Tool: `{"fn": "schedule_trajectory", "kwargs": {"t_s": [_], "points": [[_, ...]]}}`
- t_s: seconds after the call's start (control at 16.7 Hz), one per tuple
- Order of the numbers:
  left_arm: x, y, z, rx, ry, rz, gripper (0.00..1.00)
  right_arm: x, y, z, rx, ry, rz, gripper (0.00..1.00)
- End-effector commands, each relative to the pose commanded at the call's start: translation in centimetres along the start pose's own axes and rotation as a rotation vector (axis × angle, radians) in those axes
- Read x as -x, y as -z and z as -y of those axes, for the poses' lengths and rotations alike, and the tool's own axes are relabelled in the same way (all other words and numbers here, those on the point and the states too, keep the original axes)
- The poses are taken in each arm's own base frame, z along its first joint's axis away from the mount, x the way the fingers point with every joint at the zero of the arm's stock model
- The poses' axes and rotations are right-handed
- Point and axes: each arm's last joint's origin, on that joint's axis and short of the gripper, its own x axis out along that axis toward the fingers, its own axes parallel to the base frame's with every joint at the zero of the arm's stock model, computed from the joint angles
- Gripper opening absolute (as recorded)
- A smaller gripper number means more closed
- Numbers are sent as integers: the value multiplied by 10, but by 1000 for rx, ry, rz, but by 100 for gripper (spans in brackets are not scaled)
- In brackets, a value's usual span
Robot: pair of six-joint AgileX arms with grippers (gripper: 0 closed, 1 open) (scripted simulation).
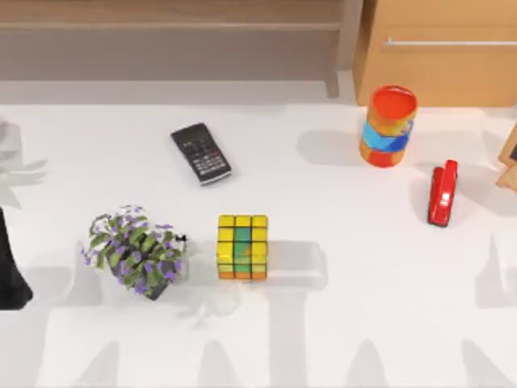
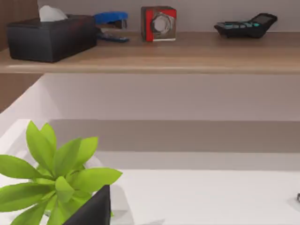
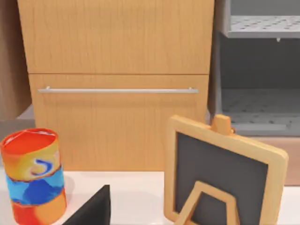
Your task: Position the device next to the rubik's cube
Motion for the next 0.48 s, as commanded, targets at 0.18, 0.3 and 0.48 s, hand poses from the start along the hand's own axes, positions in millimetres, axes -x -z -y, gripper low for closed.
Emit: {"fn": "schedule_trajectory", "kwargs": {"t_s": [0.18, 0.3, 0.48], "points": [[0, 0, 0, 0, 0, 0, 100, 0, -1, 1, 10, 5, -12, 100], [0, 0, 0, 0, 0, 0, 100, -2, -5, 3, 53, 25, -68, 100], [0, 0, 0, 0, 0, 0, 100, -8, -15, 10, 159, 64, -234, 100]]}}
